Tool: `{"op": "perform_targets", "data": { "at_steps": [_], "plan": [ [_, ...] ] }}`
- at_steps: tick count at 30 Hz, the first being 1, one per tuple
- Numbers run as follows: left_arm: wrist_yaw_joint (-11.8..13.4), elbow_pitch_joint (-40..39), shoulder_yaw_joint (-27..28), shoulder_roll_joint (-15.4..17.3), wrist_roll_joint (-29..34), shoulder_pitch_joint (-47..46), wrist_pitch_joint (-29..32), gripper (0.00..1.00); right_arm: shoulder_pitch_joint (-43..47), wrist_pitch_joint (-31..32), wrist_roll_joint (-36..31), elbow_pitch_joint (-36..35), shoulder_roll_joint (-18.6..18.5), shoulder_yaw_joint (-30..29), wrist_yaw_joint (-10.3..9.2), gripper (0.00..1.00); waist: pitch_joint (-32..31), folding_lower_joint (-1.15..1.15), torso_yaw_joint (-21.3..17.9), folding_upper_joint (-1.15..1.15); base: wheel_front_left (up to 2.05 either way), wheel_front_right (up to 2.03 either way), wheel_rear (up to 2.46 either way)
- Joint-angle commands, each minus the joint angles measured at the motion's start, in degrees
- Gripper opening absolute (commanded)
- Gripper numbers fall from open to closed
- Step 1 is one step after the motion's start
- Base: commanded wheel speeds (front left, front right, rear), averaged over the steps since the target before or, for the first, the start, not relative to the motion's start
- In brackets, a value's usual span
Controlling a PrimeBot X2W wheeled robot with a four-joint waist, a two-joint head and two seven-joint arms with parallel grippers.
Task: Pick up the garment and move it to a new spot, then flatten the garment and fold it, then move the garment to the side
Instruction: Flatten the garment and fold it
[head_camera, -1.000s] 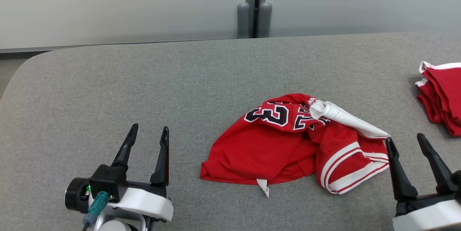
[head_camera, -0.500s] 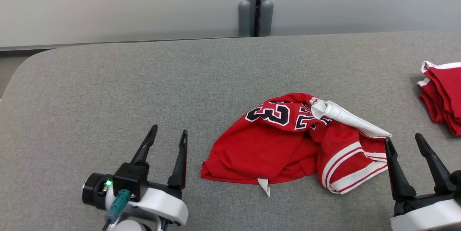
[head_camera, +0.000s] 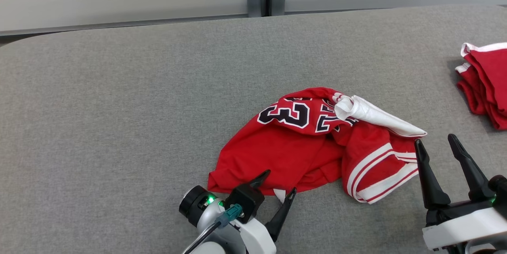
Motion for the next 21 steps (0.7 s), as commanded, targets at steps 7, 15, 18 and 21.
{"op": "perform_targets", "data": {
  "at_steps": [7, 15, 18, 21],
  "plan": [
    [-1.47, 7.7, -1.8, -0.91, -0.85, -4.88, -0.29, 0.71, -2.09, -1.37, 1.18, 1.34, -0.23, 0.49, 0.0, 1.0, 2.5, 0.0, -2.82, 0.0, 0.0, 0.0, 0.0],
    [1.38, 9.08, 0.99, -0.52, -1.72, -8.54, -6.17, 0.0, -2.58, -2.82, 2.09, 3.34, 0.07, -0.51, 0.0, 1.0, 3.29, 0.0, -2.98, 0.0, 0.0, 0.0, 0.0],
    [3.0, 5.66, 2.31, 0.91, -1.27, -8.66, -7.17, 0.0, -2.48, -2.89, 2.46, 3.64, 0.31, -0.94, 0.0, 1.0, 3.29, 0.0, -2.3, 0.0, 0.0, 0.0, 0.0],
    [4.68, 0.63, 3.69, 3.18, -0.9, -7.9, -6.83, 0.0, -2.33, -2.64, 2.68, 3.89, 0.56, -1.29, 0.0, 1.0, 3.17, 0.0, -1.55, 0.0, 0.0, 0.0, 0.0]
  ]
}}
